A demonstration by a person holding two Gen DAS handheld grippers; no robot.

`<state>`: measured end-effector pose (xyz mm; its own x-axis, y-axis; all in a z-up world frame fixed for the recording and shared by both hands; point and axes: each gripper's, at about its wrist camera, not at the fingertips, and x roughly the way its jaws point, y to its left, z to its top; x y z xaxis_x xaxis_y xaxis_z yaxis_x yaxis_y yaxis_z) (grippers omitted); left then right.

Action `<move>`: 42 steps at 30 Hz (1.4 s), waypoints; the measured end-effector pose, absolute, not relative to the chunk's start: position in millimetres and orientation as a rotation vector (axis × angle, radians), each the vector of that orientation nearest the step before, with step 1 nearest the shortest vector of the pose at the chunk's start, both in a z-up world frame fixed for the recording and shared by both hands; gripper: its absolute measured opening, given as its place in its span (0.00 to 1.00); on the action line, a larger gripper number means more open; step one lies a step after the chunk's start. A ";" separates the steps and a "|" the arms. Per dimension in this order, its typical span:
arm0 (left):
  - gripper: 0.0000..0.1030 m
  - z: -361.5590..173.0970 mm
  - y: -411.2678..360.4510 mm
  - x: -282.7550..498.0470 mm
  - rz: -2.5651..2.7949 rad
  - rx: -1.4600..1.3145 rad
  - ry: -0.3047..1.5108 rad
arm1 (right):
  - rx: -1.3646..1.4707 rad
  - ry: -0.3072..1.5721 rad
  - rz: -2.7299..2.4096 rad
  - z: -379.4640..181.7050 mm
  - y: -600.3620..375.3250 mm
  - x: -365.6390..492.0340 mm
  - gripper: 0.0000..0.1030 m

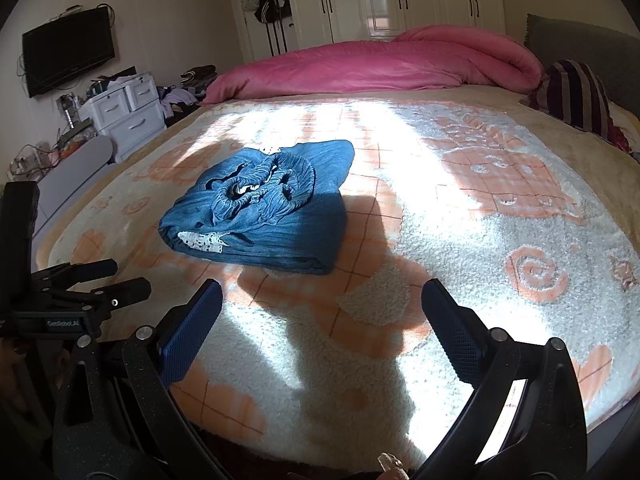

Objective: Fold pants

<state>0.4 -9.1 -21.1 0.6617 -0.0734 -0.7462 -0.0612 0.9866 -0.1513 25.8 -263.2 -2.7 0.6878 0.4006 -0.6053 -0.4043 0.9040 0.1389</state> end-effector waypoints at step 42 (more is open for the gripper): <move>0.96 -23.1 -8.7 1.4 0.020 -0.178 0.879 | 0.001 0.694 0.427 -6.1 -265.7 30.7 0.91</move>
<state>1.4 -8.7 -23.1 0.6388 -0.0556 -0.7674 -0.0904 0.9851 -0.1466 30.7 -265.7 -6.1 0.6862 0.3817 -0.6192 -0.3812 0.9137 0.1408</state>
